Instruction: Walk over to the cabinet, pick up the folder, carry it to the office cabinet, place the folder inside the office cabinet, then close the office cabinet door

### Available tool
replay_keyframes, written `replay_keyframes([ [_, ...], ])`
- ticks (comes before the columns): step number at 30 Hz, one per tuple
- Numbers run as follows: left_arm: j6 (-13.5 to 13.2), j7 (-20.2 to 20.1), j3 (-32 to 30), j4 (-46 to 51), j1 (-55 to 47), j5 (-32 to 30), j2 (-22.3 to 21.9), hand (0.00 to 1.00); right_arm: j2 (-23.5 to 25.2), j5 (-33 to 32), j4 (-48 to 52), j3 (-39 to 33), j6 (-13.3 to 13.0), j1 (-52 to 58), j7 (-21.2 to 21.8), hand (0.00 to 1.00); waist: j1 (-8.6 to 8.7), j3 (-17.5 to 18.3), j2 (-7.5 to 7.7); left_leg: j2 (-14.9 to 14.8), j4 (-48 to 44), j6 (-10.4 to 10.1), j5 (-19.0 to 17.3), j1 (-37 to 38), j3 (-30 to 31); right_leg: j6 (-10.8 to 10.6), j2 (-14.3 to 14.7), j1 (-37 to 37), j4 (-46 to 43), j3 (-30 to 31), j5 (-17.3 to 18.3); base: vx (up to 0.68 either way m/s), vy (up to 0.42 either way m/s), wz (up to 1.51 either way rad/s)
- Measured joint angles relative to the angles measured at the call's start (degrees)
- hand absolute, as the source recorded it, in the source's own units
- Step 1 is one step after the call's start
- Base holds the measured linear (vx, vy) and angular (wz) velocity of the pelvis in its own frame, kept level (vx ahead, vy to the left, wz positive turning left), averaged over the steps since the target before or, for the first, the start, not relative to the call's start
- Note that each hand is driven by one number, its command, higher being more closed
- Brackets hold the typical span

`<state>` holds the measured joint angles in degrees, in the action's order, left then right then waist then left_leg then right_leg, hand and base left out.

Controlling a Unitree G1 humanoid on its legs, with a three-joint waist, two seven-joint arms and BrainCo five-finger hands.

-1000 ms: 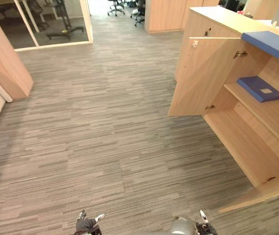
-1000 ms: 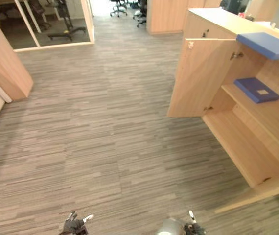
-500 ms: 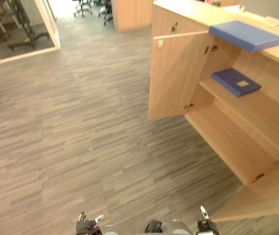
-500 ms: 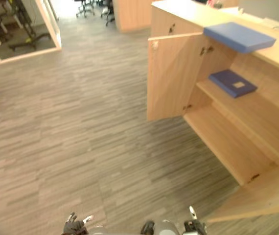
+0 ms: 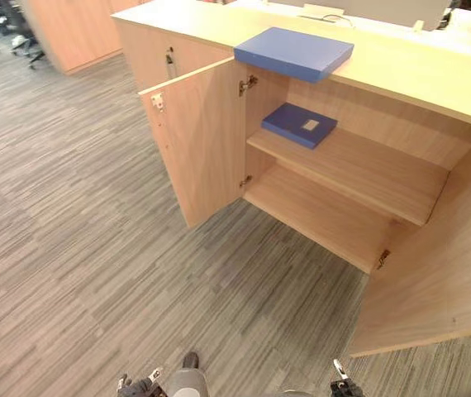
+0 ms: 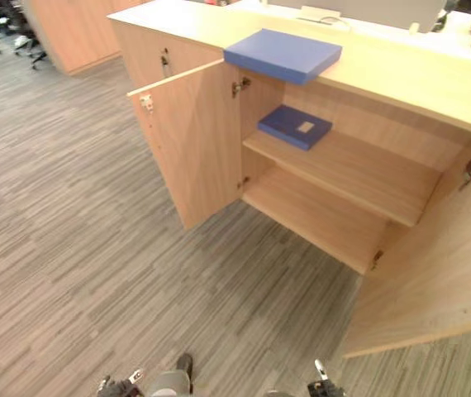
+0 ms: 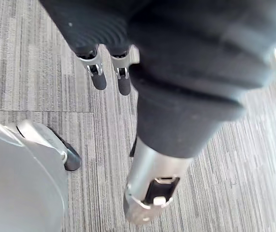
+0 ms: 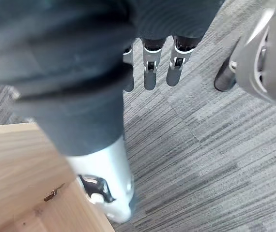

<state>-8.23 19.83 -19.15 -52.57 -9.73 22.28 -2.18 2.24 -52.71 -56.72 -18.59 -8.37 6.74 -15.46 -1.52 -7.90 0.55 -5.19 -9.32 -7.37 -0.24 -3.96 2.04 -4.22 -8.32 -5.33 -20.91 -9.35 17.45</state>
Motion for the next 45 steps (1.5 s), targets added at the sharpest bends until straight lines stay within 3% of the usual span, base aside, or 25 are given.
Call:
replay_keyframes([
  [2,0.0,0.0,-1.9,-1.1,0.5,-0.1,0.5,0.0,1.0,0.2,1.2,-0.6,0.2,0.8,0.1,0.0,-0.2,0.1,1.99,4.2,2.7,2.7,-1.6,4.8,-4.3,1.3,-7.1,6.3,-14.8,-0.2,-0.8,0.38,0.463,-0.88],
  [3,0.1,0.0,-2.6,-2.3,0.8,-0.1,0.9,0.0,1.3,0.4,1.4,-2.6,0.3,1.3,0.1,0.0,0.25,-0.1,2.45,6.8,4.2,5.1,-2.9,9.3,-6.4,7.6,-13.0,9.9,-25.7,-3.3,-5.0,0.36,0.509,-0.69],
  [4,0.4,-0.1,-2.6,-3.1,0.7,-0.2,1.0,0.0,1.3,0.4,1.4,-2.8,0.2,2.1,0.1,0.0,0.83,0.0,1.91,7.3,5.1,5.9,-3.4,11.7,-7.6,9.6,-15.7,10.3,-29.3,-6.3,-7.4,0.28,0.414,-0.49],
  [6,0.7,-0.2,-2.5,-3.7,0.7,-0.9,1.2,0.0,1.4,1.1,1.5,-2.9,0.2,3.0,0.3,0.0,1.51,0.5,1.59,6.9,6.8,6.9,-4.1,14.3,-9.2,7.8,-18.1,10.8,-31.2,-11.5,-7.1,0.14,0.305,-0.33],
  [9,1.3,-0.6,-2.3,-3.7,1.6,-4.8,1.3,0.0,1.9,2.4,1.3,-3.4,0.3,3.1,0.7,0.0,1.95,0.2,1.4,4.5,8.4,7.3,-4.4,16.3,-11.6,1.3,-15.0,14.2,-27.8,-15.6,-3.5,0.17,0.207,-0.4],
  [11,1.5,-0.7,-2.3,-3.5,2.8,-5.8,1.2,0.0,2.3,2.8,1.6,-3.9,0.3,3.2,0.8,0.0,1.98,-0.4,1.32,3.5,8.2,7.6,-5.5,17.4,-13.2,-0.1,-11.5,16.2,-25.3,-16.1,-2.7,0.17,0.035,-0.55],
  [14,1.1,-0.7,-2.4,-2.1,5.3,-5.2,0.1,0.0,2.3,3.3,1.9,-3.7,0.9,3.3,0.7,0.0,1.87,-1.8,1.42,3.3,7.9,6.3,-8.6,19.1,-15.4,0.8,-6.5,17.1,-14.2,-19.0,-3.2,0.15,-0.086,-0.39],
  [15,1.0,-0.7,-2.5,-1.3,6.6,-4.9,-1.3,0.0,2.0,3.2,2.0,-3.4,1.0,4.0,0.7,0.0,2.09,-2.4,1.28,3.8,7.6,5.6,-9.8,19.9,-15.1,5.3,-5.8,15.7,-10.8,-19.0,-4.0,0.2,-0.199,-0.09],
  [20,1.2,-1.4,-1.3,-0.4,6.8,-4.8,-1.8,0.0,1.9,0.5,3.3,-2.1,-0.4,4.7,0.2,0.0,2.38,-2.9,0.44,1.1,5.5,5.2,-10.5,20.9,-14.4,5.7,-3.5,12.4,-10.2,-22.0,-0.2,0.19,-0.151,0.15],
  [22,1.6,-1.8,-1.5,0.5,5.8,-4.8,-1.8,0.0,1.8,-0.4,3.5,-0.4,-0.8,5.2,0.2,0.0,2.37,-2.8,0.61,-1.4,-1.7,4.4,-12.5,18.5,-13.7,5.5,-1.6,9.0,-7.1,-24.2,0.2,0.19,-0.148,0.49],
  [24,1.8,-3.1,-2.8,2.3,4.9,-6.7,-1.9,0.0,1.5,-0.8,5.8,0.6,-0.9,5.6,0.4,0.0,2.3,-2.7,-0.08,-5.2,-23.7,-0.4,-15.6,9.2,-12.2,5.0,0.8,6.2,-3.8,-25.2,0.4,0.2,-0.069,0.13],
  [25,2.0,-3.8,-3.3,2.6,4.2,-7.4,-1.8,0.0,1.0,-1.2,6.8,0.6,-1.0,5.4,0.6,0.0,2.06,-2.5,-1.31,-7.2,-36.6,-4.5,-14.2,4.3,-10.3,5.2,2.7,4.4,-2.3,-25.0,0.2,0.25,-0.007,-0.23],
  [26,2.3,-4.0,-3.7,2.5,3.6,-7.7,-1.8,0.0,0.9,-1.5,7.1,0.7,-1.0,5.3,0.7,0.0,2.09,-2.5,-1.83,-8.2,-41.6,-6.0,-13.2,2.5,-10.0,5.4,3.6,3.4,-1.6,-24.8,0.1,0.23,0.064,-0.4],
  [27,2.5,-4.2,-3.8,2.5,2.4,-7.9,-1.8,0.0,0.8,-1.7,7.5,0.8,-1.1,5.0,0.8,0.0,2.0,-2.6,-2.25,-9.8,-49.4,-5.9,-12.0,0.3,-10.9,6.1,4.7,1.0,-0.1,-23.7,0.3,0.26,0.105,-0.53],
  [29,2.6,-3.9,-4.1,2.8,1.4,-7.2,-1.7,0.0,0.7,-1.7,7.6,2.6,-1.5,4.8,0.8,0.0,1.56,-2.6,-1.84,-10.6,-53.5,-4.5,-12.8,-2.0,-13.3,6.0,5.0,-1.7,2.1,-20.6,0.1,0.27,0.133,-0.71],
  [31,2.6,-3.1,-4.1,3.5,1.1,-6.0,-1.7,0.0,0.6,-1.2,7.6,3.1,-1.5,4.3,0.7,0.0,0.43,-2.4,-1.29,-11.2,-50.6,-1.5,-14.5,-4.0,-14.6,4.8,4.2,-3.6,4.6,-17.0,-1.1,0.25,0.19,-0.94],
  [32,2.2,-2.4,-4.2,4.0,0.9,-5.7,-1.7,0.0,0.5,-1.1,7.7,4.5,-1.6,3.9,0.6,0.0,-0.27,-2.4,-0.8,-10.8,-46.0,0.6,-15.9,-5.3,-14.2,3.0,2.8,-4.2,6.0,-14.2,-2.5,0.27,0.295,-1.25],
  [34,1.7,-1.1,-4.0,4.8,0.9,-4.6,-1.7,0.0,1.0,-0.4,7.5,5.0,-1.5,2.4,0.3,0.0,-1.0,-2.9,0.47,-8.9,-34.1,1.5,-16.4,-6.4,-11.7,1.0,-0.8,-5.5,7.2,-10.6,-3.7,0.29,0.376,-1.12],
  [35,1.2,-0.6,-3.1,4.7,1.0,-4.6,-1.7,0.0,1.1,0.1,7.6,4.9,-1.4,1.8,0.2,0.0,-1.18,-2.5,0.3,-7.2,-18.7,2.4,-12.2,-5.8,-7.5,-0.8,-3.1,-6.7,8.2,-9.6,-4.7,0.27,0.402,-0.61],
  [36,1.2,-0.4,-2.4,4.5,0.9,-4.6,-1.7,0.0,0.9,0.4,7.8,4.9,-1.4,1.9,0.3,0.0,-1.21,-2.0,-0.33,-6.9,-12.7,3.7,-7.3,-5.6,-5.5,-1.8,-3.3,-7.0,8.7,-9.4,-5.1,0.35,0.539,-0.57],
  [37,1.1,-0.2,-2.4,3.7,1.0,-4.6,-1.5,0.0,0.7,0.9,7.3,4.8,-1.2,1.9,0.2,0.0,-1.43,-1.2,-0.68,-5.7,-11.1,-1.5,-1.8,-5.5,-3.2,-3.3,-4.3,-7.8,9.5,-8.8,-5.6,0.32,0.474,-0.18],
  [38,0.6,0.4,-3.0,3.7,1.2,-4.6,-0.7,0.0,1.5,1.4,7.0,5.7,0.4,1.7,0.4,0.0,-1.14,0.3,1.84,-2.3,-9.5,-0.3,-2.2,-5.3,-4.0,-3.4,-6.8,-7.3,11.1,-8.5,-7.3,0.32,0.433,-0.04],
  [40,0.4,0.4,-2.5,3.3,1.5,-4.9,0.1,0.0,1.6,2.4,7.0,5.1,0.6,1.5,0.7,0.0,-1.37,1.2,3.03,0.1,-7.3,0.4,-1.8,-4.7,-4.7,-2.9,-7.9,-6.0,11.5,-8.1,-9.9,0.22,0.275,0.04],
  [42,0.6,-0.1,-2.4,0.4,1.4,-5.3,0.7,0.0,1.9,3.9,6.1,3.5,0.8,1.2,1.3,0.0,-1.47,2.1,3.12,3.5,-2.0,2.9,-1.3,-0.3,-7.1,-4.6,-12.0,-5.2,9.4,-5.4,-14.0,0.25,0.328,-0.32],
  [45,0.8,-0.4,-2.5,0.2,0.9,-5.3,0.1,0.0,1.9,6.8,4.8,2.2,1.9,1.3,1.4,0.0,-2.12,2.2,2.26,6.2,2.3,4.8,-1.9,5.5,-11.8,-3.2,-16.5,2.0,-3.7,0.5,-14.9,0.17,0.32,-0.76],
])
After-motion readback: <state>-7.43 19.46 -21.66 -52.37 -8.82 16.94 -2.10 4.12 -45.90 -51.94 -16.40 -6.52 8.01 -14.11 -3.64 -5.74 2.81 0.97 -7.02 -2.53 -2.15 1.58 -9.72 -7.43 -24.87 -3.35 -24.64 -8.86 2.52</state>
